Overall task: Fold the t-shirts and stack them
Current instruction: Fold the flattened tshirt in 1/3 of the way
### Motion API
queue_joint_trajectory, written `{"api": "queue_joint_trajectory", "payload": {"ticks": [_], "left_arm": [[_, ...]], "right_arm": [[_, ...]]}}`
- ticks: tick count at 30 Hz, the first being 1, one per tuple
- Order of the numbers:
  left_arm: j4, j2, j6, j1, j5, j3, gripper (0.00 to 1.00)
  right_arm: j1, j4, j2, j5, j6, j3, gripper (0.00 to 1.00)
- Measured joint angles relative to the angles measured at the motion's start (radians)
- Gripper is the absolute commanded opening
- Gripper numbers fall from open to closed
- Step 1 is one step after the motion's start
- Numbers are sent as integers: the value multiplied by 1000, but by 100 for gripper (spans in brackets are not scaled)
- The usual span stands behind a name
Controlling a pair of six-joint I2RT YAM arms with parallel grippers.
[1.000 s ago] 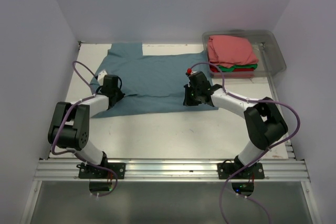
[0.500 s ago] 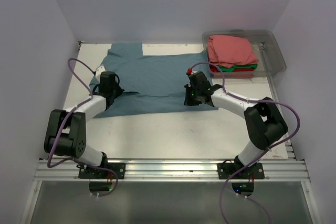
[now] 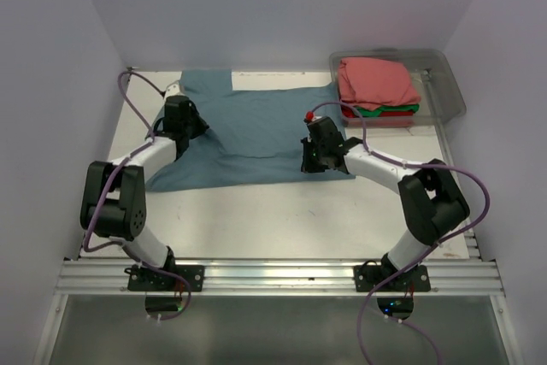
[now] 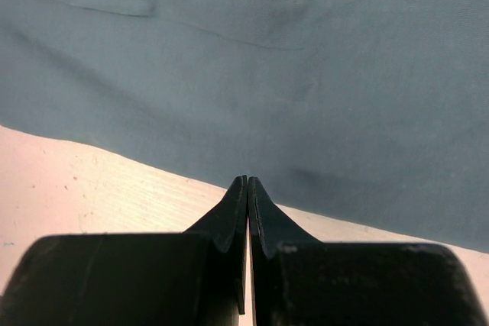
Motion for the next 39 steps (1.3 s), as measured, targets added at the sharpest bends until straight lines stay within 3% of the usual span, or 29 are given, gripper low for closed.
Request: {"api": "queue_joint_trajectory", "payload": {"ticks": [8, 27, 29, 32, 33, 36, 39], "left_arm": [[10, 170, 41, 0, 69, 92, 0], [68, 364, 116, 0, 285, 239, 0], [71, 370, 126, 0, 313, 239, 9], [92, 371, 143, 0, 360, 238, 45], [114, 370, 151, 0, 381, 234, 63], [174, 349, 159, -2, 429, 195, 86], [192, 286, 171, -7, 443, 144, 88]], "right_arm": [[0, -5, -26, 17, 0, -11, 0], [0, -8, -28, 21, 0, -18, 0], [0, -8, -28, 21, 0, -18, 0], [0, -8, -28, 21, 0, -18, 0], [0, -8, -28, 21, 0, -18, 0], [0, -8, -28, 21, 0, -18, 0], [0, -8, -28, 21, 0, -18, 0]]}}
